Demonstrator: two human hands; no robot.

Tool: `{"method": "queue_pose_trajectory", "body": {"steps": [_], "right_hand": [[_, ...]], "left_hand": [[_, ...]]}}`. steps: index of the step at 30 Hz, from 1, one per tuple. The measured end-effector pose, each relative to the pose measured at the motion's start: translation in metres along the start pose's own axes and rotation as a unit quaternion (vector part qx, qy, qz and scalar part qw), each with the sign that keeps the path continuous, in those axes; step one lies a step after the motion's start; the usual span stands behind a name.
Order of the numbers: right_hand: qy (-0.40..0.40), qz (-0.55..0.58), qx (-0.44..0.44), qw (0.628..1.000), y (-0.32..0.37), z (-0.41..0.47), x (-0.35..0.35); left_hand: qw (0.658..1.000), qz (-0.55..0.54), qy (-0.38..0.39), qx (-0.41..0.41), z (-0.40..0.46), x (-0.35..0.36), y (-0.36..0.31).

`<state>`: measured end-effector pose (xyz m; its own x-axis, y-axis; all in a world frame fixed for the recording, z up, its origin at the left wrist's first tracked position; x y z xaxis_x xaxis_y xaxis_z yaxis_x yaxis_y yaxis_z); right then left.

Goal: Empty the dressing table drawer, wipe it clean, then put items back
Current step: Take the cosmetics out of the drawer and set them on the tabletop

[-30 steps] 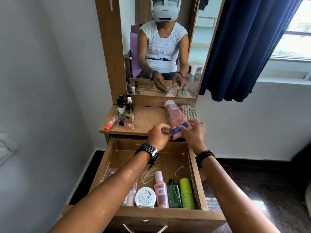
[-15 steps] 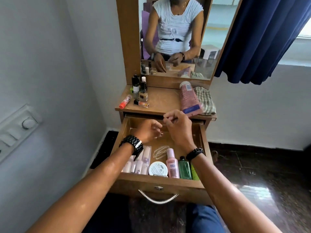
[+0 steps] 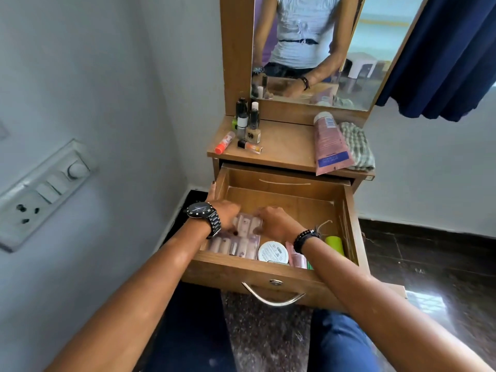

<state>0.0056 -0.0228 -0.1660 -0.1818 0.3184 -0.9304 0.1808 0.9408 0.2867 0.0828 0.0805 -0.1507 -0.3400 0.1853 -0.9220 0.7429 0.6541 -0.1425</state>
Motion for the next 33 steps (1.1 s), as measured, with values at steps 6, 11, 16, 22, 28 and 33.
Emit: {"method": "queue_pose_trajectory", "body": {"steps": [6,11,16,22,28,33], "right_hand": [[-0.045,0.115,0.020,0.992,-0.005,-0.002,-0.012],[-0.030,0.292,0.040,0.955,-0.012,-0.014,-0.022],[-0.038,0.360,-0.015,0.932,-0.007,-0.028,-0.036],[-0.121,0.471,-0.003,0.874,-0.010,-0.044,-0.074],[-0.279,0.516,0.070,0.807,-0.032,-0.050,-0.112],[-0.358,0.389,0.092,0.844,-0.042,-0.064,-0.129]], "left_hand": [[0.997,-0.083,-0.003,-0.004,-0.006,-0.005,0.005],[0.989,-0.144,-0.033,-0.005,-0.018,-0.018,0.008],[0.971,-0.208,-0.120,0.025,-0.037,-0.032,0.008],[0.832,-0.502,-0.237,0.027,-0.050,-0.048,0.006],[0.687,-0.705,-0.177,-0.009,-0.054,-0.046,-0.020],[0.573,-0.815,-0.081,-0.036,-0.047,-0.043,-0.046]]}}
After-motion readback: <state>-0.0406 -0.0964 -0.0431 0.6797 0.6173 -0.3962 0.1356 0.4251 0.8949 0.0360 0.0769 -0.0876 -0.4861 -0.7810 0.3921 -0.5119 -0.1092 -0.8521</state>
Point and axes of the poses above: each hand's wrist, its own z-axis towards the middle knuckle, its own x-axis out of the palm, y = z × x, the point moved 4 cm from there along z, towards the middle knuckle, and after that the axes turned 10 degrees about -z, right-handed, at the moved point
